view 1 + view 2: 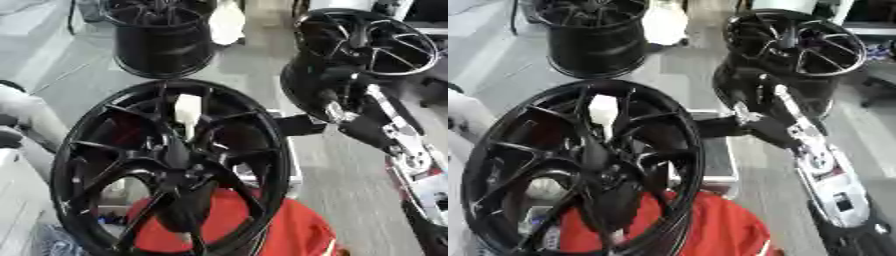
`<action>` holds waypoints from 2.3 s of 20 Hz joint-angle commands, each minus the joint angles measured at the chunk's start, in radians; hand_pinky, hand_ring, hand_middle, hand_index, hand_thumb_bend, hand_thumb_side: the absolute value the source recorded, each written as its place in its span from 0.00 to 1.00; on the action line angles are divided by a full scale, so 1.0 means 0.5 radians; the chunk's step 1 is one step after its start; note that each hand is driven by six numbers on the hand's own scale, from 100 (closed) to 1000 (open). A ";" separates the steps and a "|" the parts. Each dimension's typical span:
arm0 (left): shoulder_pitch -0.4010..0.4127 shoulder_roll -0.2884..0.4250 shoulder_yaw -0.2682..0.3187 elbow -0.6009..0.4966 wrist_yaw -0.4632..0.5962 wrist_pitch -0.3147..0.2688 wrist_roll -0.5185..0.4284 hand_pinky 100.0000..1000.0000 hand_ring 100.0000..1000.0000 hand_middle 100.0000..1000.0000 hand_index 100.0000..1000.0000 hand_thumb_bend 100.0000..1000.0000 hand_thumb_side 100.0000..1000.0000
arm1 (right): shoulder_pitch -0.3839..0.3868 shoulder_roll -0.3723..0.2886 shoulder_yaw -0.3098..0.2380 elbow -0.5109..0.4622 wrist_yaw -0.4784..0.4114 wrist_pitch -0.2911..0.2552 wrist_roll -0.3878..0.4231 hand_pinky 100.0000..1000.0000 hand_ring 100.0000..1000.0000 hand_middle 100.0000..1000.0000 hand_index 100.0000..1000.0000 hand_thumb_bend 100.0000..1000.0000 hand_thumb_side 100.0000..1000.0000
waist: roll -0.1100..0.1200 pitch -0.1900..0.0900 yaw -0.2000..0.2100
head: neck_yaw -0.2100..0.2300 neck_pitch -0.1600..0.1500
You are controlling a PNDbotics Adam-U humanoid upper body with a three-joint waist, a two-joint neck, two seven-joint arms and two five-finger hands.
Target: Pull the pin out of the wheel hub.
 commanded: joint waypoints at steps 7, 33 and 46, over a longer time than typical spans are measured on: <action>-0.004 0.029 -0.005 -0.032 -0.007 0.003 -0.019 0.56 0.54 0.60 0.80 0.00 0.68 | -0.424 -0.317 0.201 -0.034 0.066 0.097 0.319 0.71 0.73 0.82 0.88 0.00 0.23 | -0.004 -0.034 0.022 | -0.015 -0.001; -0.012 0.034 -0.034 -0.026 -0.002 -0.004 -0.053 0.56 0.54 0.60 0.80 0.00 0.68 | -1.596 0.182 0.871 0.787 0.674 -0.012 1.601 0.91 0.98 0.97 0.96 0.07 0.23 | -0.009 -0.039 0.096 | -0.059 -0.016; -0.008 0.021 -0.033 -0.021 -0.007 -0.010 -0.056 0.56 0.54 0.60 0.80 0.00 0.68 | -1.601 0.354 0.697 1.258 1.127 -0.171 1.440 0.95 1.00 0.97 0.97 0.08 0.26 | 0.005 -0.030 0.100 | -0.069 -0.019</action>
